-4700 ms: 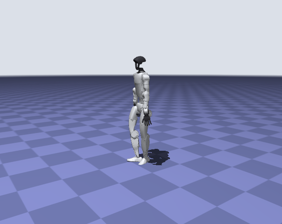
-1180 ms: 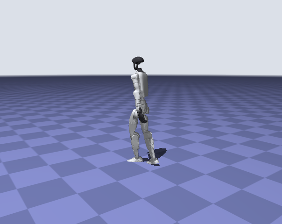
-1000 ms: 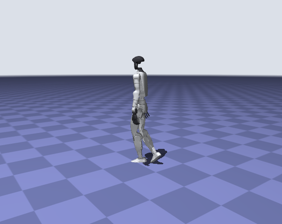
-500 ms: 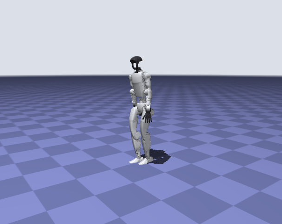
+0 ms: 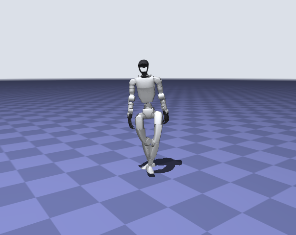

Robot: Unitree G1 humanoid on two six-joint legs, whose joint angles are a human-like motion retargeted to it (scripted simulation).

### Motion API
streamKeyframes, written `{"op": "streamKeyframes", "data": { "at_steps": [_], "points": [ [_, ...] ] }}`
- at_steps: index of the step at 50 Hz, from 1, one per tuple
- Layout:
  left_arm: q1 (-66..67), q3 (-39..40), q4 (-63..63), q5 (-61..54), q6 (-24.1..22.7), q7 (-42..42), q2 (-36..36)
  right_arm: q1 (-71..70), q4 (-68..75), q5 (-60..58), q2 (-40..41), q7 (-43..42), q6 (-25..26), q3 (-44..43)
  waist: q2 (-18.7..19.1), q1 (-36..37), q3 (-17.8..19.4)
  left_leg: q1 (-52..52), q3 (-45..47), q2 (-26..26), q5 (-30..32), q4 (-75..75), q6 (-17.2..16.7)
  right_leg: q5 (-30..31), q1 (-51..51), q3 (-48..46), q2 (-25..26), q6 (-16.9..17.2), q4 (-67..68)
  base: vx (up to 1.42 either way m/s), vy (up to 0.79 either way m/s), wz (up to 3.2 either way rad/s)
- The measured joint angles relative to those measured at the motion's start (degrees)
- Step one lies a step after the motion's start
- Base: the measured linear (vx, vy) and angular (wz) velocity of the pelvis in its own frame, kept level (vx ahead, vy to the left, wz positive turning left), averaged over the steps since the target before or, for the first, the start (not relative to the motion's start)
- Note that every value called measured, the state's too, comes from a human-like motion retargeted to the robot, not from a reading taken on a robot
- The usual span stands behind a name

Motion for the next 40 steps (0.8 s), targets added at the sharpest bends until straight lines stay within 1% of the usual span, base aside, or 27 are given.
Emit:
{"op": "streamKeyframes", "data": {
  "at_steps": [1, 2, 3, 4, 5, 6, 7, 8, 9, 10, 13, 15, 17, 18, 20, 22, 23, 24, 25, 27, 28, 30, 33, 36, 38, 40],
  "points": [
    [-0.3, -0.37, -0.03, 0.88, 0.25, -0.4, 0.08, -0.47, -0.26, -0.59, 0.47, 0.54, -0.38, 0.83, 0.19, 0.06, 0.32, -0.19, -0.99, -0.21, 2.07, -1.59, -0.29, -0.01, 0.69, -0.96, 0.61, 0.41, -0.2, 0.17, 0.06, 0.66],
    [-0.55, -0.71, -0.14, 1.63, 0.28, -0.78, 0.14, -0.87, -0.54, -1.27, 0.92, 1.11, -0.8, 1.61, 0.28, 0.15, 0.59, -0.38, -1.98, -0.46, 4.98, -2.94, 0.41, -0.03, 1.34, -1.81, 1.07, 0.82, -0.36, 0.2, 0.06, 0.54],
    [-0.68, -0.98, -0.44, 2.12, -0.1, -1.08, 0.17, -1.14, -0.85, -2.1, 1.34, 1.75, -1.29, 2.29, 0.21, 0.32, 0.75, -0.55, -2.99, -0.79, 9.59, -3.79, 3.08, -0.05, 1.94, -2.43, 1.24, 1.24, -0.4, 0.25, 0.07, 0.45],
    [-0.67, -1.07, -0.84, 2.41, -0.65, -1.21, 0.18, -1.27, -1.13, -2.98, 1.71, 2.34, -1.69, 2.93, -0.05, 0.53, 0.68, -0.5, -3.45, -1.32, 12.93, -4.42, 5.32, -0.08, 2.47, -2.82, 1.19, 1.75, -0.38, 0.34, 0.1, 0.38],
    [-0.58, -1.07, -1.28, 2.59, -1.28, -1.27, 0.19, -1.33, -1.4, -3.88, 2.08, 2.89, -2.06, 3.55, -0.39, 0.76, 0.49, -0.36, -3.64, -1.96, 15.64, -4.93, 7.34, -0.12, 2.96, -3.08, 1.04, 2.32, -0.32, 0.38, 0.1, 0.29],
    [-0.41, -0.69, -1.72, 2.4, -1.77, -0.89, 0.11, -1.22, -1.65, -4.84, 2.39, 3.22, -2.24, 4.1, -1.09, 0.95, 0.11, -0.84, -3.52, -3.22, 15.97, -3.44, 9.72, -0.16, 3.32, -3.51, 0.41, 2.95, -0.15, 0.39, 0.02, 0.12],
    [-0.26, -0.16, -2.09, 2.03, -2.14, -0.38, 0.12, -1.11, -1.9, -5.82, 2.77, 3.46, -2.43, 4.69, -1.84, 1.34, -0.09, -0.8, -2.56, -3.25, 15.28, -1.63, 11.31, -0.34, 3.84, -3.52, -0.03, 3.33, 0.07, 0.44, -0.17, -0.3],
    [-0.13, 0.7, -2.35, 1.33, -2.27, 0.38, 0.3, -0.99, -2.12, -6.84, 3.27, 3.51, -2.62, 5.34, -2.71, 2.15, 0.05, 0.3, 0.1, -0.83, 12.53, 0.78, 11.32, -0.81, 4.69, -2.69, -0.08, 3.21, 0.35, 0.48, -0.25, -0.59],
    [-0.18, 1.46, -2.47, 0.39, -2.14, 1.23, 0.41, -0.86, -2.21, -7.66, 3.62, 3.45, -2.82, 5.85, -3.05, 2.9, 0.19, -0.13, -1.93, -0.67, 10.7, 2.43, 11.32, -0.73, 5.29, -2.13, 0.21, 3.17, 0.5, 0.45, -0.24, -0.72],
    [-0.31, 2.17, -2.53, -0.66, -1.87, 2.14, 0.48, -0.73, -2.24, -8.38, 3.88, 3.33, -3.03, 6.28, -3.13, 3.62, 0.32, -1.33, -6.31, -1.64, 9.32, 3.68, 11.32, -0.38, 5.77, -1.69, 0.66, 3.17, 0.59, 0.44, -0.11, -0.66],
    [-0.56, 4.21, -2.3, -3.98, -0.9, 3.28, 0.58, -0.09, -1.4, -10.07, 3.83, 3.06, -2.69, 7.25, -4.05, 5.29, -0.02, 2.01, -1.21, 2.92, 3.72, 7.41, 11.32, 1.14, 7.34, 0.33, 0.02, 4.66, 1.92, 0.53, -0.02, -0.7],
    [-0.55, 5.24, -2.2, -5.43, -0.85, 2.61, 0.7, 0.64, -0.58, -10.91, 3.63, 2.79, -2.1, 7.18, -4.16, 5.74, -0.58, 3.47, -0.53, 4.09, 1.54, 8.43, 11.32, 4.04, 7.86, 1.67, -0.99, 6.67, 3.68, 0.5, 0.09, -0.61],
    [-0.79, 5.21, -1.96, -6.45, -0.8, 1.89, 1.14, 1.82, 0.03, -10.56, 3.17, 2.38, -1.72, 6.57, -3.9, 5.16, -1.15, 5.73, 1.17, 5.24, 0.2, 8.02, 11.32, 8.68, 8.12, 2.97, -2.29, 8.25, 6.44, 0.53, 0.17, -0.33],
    [-1.07, 4.81, -1.91, -6.78, -0.53, 1.88, 1.38, 2.59, 0.19, -10.04, 2.83, 2.14, -1.61, 5.96, -3.48, 4.65, -1.31, 6.65, 0.86, 5.3, 0.02, 7.43, 11.32, 11.53, 8.14, 3.27, -2.72, 8.39, 8.13, 0.44, 0.13, 0.0],
    [-2.1, 3.46, -2.03, -6.8, 0.19, 2.39, 1.47, 4.59, 0.09, -8.37, 1.76, 1.71, -1.43, 4.39, -2.05, 3.34, -1.45, 8.68, -0.41, 5.55, -0.07, 5.49, 11.32, 18.25, 8.2, 2.5, -3.46, 7.38, 12.13, 0.45, 0.18, 0.32],
    [-3.41, 1.8, -2.68, -6.16, -0.02, 2.6, 1.57, 6.92, -0.15, -6.43, 0.69, 1.01, -1.25, 2.44, 0.53, 1.98, -1.16, 11.57, -1.22, 6.88, -0.14, 2.92, 11.32, 24.9, 7.14, 3.52, -3.48, 3.93, 18.28, 0.49, 0.33, 0.54],
    [-4.04, 1.1, -3.28, -5.75, -0.41, 2.53, 1.63, 8.03, -0.22, -5.43, 0.19, 0.48, -1.17, 1.49, 2.12, 1.11, -0.72, 13.12, -2.0, 7.68, 0.0, 1.55, 11.32, 27.52, 5.71, 5.28, -3.1, 1.63, 22.5, 0.39, 0.35, 0.7],
    [-4.72, 0.63, -4.02, -5.49, -0.84, 2.45, 1.59, 9.0, -0.16, -4.48, -0.36, -0.08, -1.11, 0.66, 3.54, 0.1, -0.26, 14.54, -2.54, 8.31, 0.31, 0.11, 11.32, 27.05, 3.43, 7.23, -2.98, 0.92, 27.71, 0.32, 0.35, 0.78],
    [-5.41, 0.28, -4.84, -5.3, -1.31, 2.36, 1.5, 9.89, -0.05, -3.57, -0.93, -0.65, -1.06, -0.1, 4.89, -0.99, 0.21, 15.9, -2.97, 8.87, 0.7, -1.38, 11.32, 25.04, 0.74, 9.26, -3.0, 0.99, 33.42, 0.27, 0.33, 0.8],
    [-6.97, -0.1, -6.22, -5.97, -2.06, 2.57, 1.89, 11.13, 0.94, -2.04, -1.41, -1.09, -0.91, -1.03, 5.76, -3.31, 0.79, 18.11, -2.73, 8.63, 2.1, -4.53, 11.32, 17.25, -6.04, 14.86, -2.08, 4.75, 42.98, 0.25, 0.29, 0.85],
    [-7.84, -0.24, -6.77, -6.57, -2.24, 2.98, 2.14, 11.63, 1.61, -1.38, -1.5, -0.98, -0.8, -1.51, 5.55, -4.5, 1.01, 19.0, -3.0, 7.72, 3.12, -6.27, 11.32, 13.83, -9.9, 18.09, -0.82, 6.57, 46.79, 0.22, 0.22, 0.94],
    [-9.53, -0.31, -7.67, -7.7, -2.5, 3.68, 2.67, 12.83, 2.94, -0.55, -1.36, -0.25, -0.48, -2.71, 5.13, -6.72, 1.19, 20.24, -3.92, 6.17, 4.9, -8.84, 11.32, 8.31, -15.8, 20.79, 0.59, 7.39, 51.02, 0.19, 0.15, 0.96],
    [-12.14, 0.17, -8.56, -9.29, -2.76, 3.77, 3.2, 15.11, 4.15, -0.6, -1.04, 2.14, -0.31, -4.08, 4.13, -8.3, 1.2, 22.3, -4.35, 4.02, 6.5, -12.0, 11.32, 2.21, -21.21, 20.4, 0.44, 3.93, 49.61, 0.26, 0.07, 0.68],
    [-14.35, 0.18, -9.33, -11.74, -2.94, 3.87, 3.29, 17.55, 4.68, -1.89, -1.01, 4.37, -0.51, -4.56, 2.35, -9.44, 1.36, 25.14, -5.56, 1.09, 7.08, -15.09, 11.32, -2.0, -25.16, 24.48, 3.01, 1.87, 41.49, 0.35, 0.0, 0.62],
    [-15.29, 0.31, -10.06, -12.93, -3.29, 3.88, 3.02, 18.85, 5.19, -2.97, -1.07, 5.04, -0.38, -4.64, 1.0, -10.0, 1.61, 27.25, -6.41, -0.68, 6.84, -16.41, 11.32, -2.87, -26.4, 28.52, 5.08, -0.04, 34.52, 0.35, -0.05, 0.57],
    [-15.97, 0.22, -10.75, -14.04, -3.9, 3.66, 2.82, 19.69, 5.81, -4.06, -1.19, 5.39, -0.06, -4.71, -0.2, -10.3, 1.98, 29.48, -7.25, -2.16, 6.38, -17.36, 11.32, -0.13, -26.41, 30.28, 5.44, -3.67, 28.53, 0.37, -0.08, 0.47]
  ]
}}
